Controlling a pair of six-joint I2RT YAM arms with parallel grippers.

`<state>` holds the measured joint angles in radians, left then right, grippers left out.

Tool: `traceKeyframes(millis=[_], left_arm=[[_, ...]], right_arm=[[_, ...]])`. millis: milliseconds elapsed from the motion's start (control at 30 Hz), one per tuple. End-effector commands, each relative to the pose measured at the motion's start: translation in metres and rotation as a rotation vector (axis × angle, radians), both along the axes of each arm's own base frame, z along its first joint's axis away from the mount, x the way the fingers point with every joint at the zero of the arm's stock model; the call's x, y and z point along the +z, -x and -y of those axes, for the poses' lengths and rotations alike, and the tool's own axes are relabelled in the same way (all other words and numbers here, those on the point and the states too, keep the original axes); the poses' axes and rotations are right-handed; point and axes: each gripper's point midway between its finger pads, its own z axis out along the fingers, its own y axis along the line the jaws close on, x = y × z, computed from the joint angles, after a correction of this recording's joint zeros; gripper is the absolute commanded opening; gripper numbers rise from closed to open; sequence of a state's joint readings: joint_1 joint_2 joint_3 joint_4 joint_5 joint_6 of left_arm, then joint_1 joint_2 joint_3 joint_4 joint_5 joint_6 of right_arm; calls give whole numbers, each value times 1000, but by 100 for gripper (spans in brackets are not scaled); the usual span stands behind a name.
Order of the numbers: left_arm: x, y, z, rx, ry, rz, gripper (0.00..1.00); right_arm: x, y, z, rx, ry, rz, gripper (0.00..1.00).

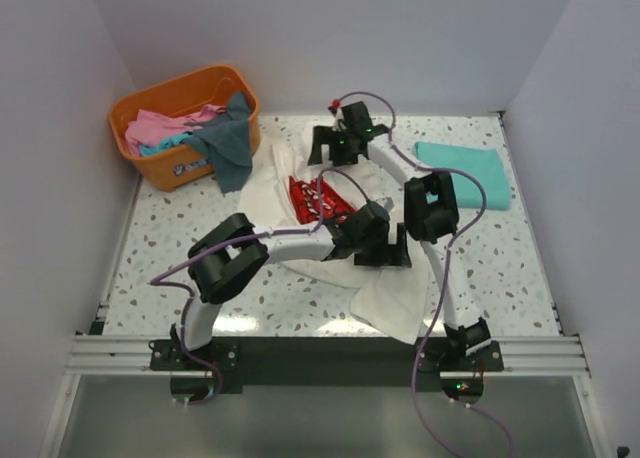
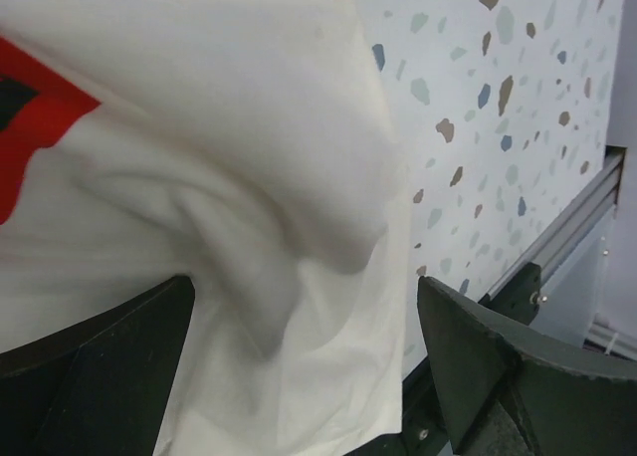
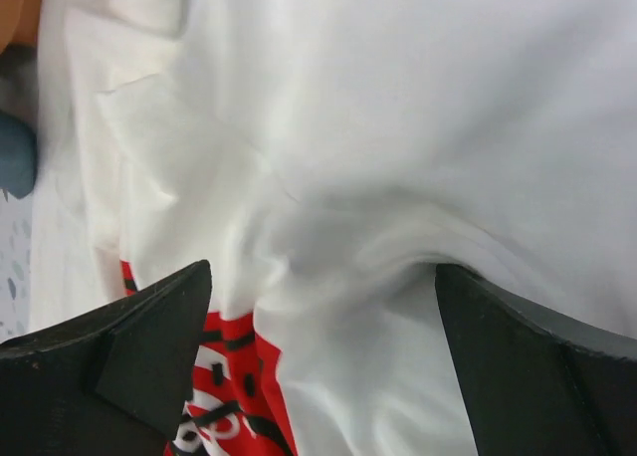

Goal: Fold and stack the t-shirts
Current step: Flatten the tshirt out

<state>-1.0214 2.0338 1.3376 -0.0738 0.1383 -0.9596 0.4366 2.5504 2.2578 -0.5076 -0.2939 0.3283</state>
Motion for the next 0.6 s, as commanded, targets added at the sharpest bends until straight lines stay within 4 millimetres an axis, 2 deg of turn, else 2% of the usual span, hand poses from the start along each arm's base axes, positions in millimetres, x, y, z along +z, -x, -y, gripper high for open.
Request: traceKeyframes(millis=[0,33,67,100,133,167,200,233,267,300,333,367,400,433,467,500,533,567], left_arm=[[30,-13,-24,16,-107,92,100],[54,-15,-28,23,-89,132,100],[62,-14,-35,24,-95,149,100],[66,-16,-50,52,-141,178,100],[90,-16,-62,83,-128,216,100],[83,-13,-88,108,-206,206,100],[87,-21,-110,180,-256,235,100],[106,-23,-130,225,-251,254,100],[92,-29,-169,288,-332,221,100],[92,-37,-193,358,-363,229,100],[89,-48,-232,443,-391,222,100],[87,-54,-253,486,-419,224,100],[86,-59,-269,521,-435,221,100],[81,-69,-293,575,-467,205,100],[79,-75,-299,578,-480,213,100],[71,-80,-303,579,-500,197,100],[73,-94,-306,596,-488,209,99],[68,-98,-307,582,-496,199,91]], right_arm=[[93,-36,82,-123,-214,55,99],[103,-31,89,-124,-208,60,99],[141,-22,95,-118,-203,114,99],[132,-7,101,-114,-163,89,99],[138,3,102,-104,-171,91,99],[180,18,105,-98,-195,165,99],[188,25,108,-112,-199,187,99],[171,40,120,-160,-155,152,98],[198,56,128,-178,-154,200,99],[176,76,138,-225,-123,139,98],[172,85,150,-283,-92,141,99],[195,103,158,-327,-107,185,99],[163,127,169,-367,-59,112,99],[155,138,183,-433,-6,110,99],[149,158,186,-459,21,87,99],[137,188,195,-487,50,64,99],[133,203,196,-503,82,82,99],[126,218,198,-517,88,68,99]])
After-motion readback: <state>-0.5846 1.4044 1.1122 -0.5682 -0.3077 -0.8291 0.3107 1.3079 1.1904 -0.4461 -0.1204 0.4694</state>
